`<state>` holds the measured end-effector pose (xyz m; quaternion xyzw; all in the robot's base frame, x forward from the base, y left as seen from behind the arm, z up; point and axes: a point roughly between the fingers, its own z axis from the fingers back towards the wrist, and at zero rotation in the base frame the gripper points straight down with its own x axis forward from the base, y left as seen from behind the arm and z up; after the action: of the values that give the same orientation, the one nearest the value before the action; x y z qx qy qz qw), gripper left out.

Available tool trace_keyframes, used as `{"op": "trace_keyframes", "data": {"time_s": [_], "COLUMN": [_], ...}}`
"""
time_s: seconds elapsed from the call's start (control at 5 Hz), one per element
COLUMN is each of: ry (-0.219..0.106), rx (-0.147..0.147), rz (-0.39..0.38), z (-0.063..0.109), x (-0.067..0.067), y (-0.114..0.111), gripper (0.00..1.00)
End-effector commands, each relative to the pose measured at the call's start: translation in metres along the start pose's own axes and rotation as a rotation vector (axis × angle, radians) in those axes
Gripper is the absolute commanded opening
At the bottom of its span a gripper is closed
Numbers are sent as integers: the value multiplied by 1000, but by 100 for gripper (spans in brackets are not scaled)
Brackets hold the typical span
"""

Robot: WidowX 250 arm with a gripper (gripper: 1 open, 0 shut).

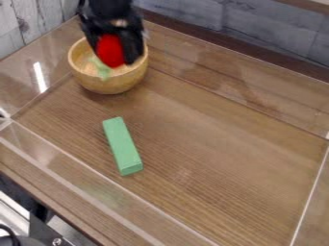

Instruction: Move the red fruit to the left

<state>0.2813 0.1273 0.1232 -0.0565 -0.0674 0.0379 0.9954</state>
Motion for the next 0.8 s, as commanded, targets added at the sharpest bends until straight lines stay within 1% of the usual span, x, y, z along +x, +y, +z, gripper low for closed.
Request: {"op": "trace_keyframes", "data": {"time_s": [0.0, 0.2, 0.4, 0.6], "ry": [-62, -49, -34, -17], "rx": [37, 63, 78, 84], "rz": [-4, 71, 138, 116], "z": [32, 32, 27, 6], "x": [6, 1, -8, -16], "y": [30, 57, 74, 78], "gripper": [0, 0, 0, 0]}}
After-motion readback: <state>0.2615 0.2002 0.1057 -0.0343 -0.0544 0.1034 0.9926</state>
